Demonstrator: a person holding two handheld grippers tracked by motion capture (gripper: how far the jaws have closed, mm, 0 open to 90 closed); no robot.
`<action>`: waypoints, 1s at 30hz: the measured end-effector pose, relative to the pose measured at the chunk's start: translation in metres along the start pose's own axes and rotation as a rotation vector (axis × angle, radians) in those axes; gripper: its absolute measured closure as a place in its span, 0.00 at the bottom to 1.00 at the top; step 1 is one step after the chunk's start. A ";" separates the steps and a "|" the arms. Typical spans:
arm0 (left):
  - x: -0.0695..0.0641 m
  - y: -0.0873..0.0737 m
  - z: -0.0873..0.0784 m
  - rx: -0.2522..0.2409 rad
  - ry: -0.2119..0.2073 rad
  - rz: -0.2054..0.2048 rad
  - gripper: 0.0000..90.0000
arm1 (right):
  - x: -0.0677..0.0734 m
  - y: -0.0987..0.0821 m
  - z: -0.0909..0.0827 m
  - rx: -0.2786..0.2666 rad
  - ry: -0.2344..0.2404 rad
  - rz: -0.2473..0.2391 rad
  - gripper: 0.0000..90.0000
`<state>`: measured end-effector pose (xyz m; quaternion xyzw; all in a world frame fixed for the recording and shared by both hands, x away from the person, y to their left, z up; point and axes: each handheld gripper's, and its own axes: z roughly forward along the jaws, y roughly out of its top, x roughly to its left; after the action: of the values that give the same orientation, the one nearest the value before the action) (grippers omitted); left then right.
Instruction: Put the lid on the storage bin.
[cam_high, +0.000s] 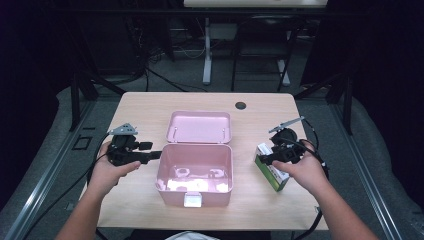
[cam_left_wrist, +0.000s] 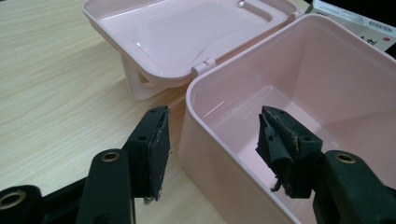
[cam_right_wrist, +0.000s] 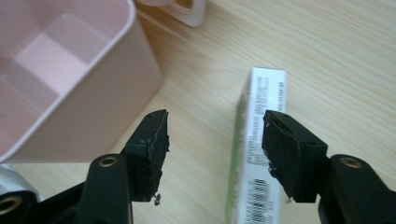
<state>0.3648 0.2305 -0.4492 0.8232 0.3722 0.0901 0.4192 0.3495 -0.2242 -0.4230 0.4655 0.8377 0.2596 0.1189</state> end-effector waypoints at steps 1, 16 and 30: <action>0.000 0.000 0.001 0.000 -0.003 -0.008 0.48 | -0.004 0.002 0.001 0.018 -0.012 0.002 0.42; 0.004 -0.001 0.002 0.039 -0.001 -0.037 0.48 | -0.018 0.018 0.021 0.152 -0.026 0.001 0.31; -0.001 0.000 0.000 0.048 0.017 -0.030 0.45 | -0.031 0.017 0.031 0.269 -0.078 0.027 0.46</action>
<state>0.3641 0.2299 -0.4486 0.8266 0.3901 0.0819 0.3973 0.3921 -0.2331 -0.4414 0.4980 0.8535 0.1283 0.0844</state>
